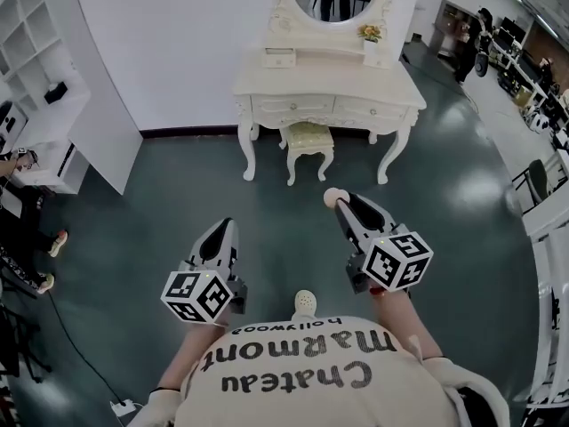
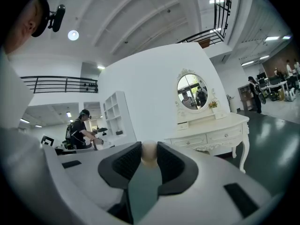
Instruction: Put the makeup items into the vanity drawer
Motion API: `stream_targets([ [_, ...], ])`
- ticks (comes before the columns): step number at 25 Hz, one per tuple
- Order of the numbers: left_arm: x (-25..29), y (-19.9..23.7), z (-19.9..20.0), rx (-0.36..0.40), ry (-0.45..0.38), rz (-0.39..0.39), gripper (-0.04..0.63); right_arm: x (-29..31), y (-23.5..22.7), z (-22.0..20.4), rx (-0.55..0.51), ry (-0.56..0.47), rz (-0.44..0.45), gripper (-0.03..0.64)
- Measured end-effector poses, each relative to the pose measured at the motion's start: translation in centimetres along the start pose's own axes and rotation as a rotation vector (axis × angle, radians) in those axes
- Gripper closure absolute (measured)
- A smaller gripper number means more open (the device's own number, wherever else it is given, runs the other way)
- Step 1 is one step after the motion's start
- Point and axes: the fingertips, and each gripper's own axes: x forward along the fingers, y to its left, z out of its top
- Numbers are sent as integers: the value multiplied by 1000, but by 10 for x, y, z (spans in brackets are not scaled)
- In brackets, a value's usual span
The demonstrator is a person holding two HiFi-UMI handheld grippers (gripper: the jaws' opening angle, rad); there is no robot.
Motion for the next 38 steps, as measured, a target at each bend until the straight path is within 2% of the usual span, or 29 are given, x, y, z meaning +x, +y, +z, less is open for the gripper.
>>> stream_targets([
  [6,41,17,14,-14,-8,31,587,41,-25,17,-4,7,30,492],
  [19,153,10,46,1,-55,28,586,101,-111,72,7,-28,57,491],
  [23,177,10,51,8,-81,36,586,115,-129,79,-1,-32,71,491],
  [29,208,5,43,8,-74,21,587,124,-155,76,6,-26,69,491],
  [38,224,-1,39,5,-71,6,586,126,-166,76,9,-19,71,491],
])
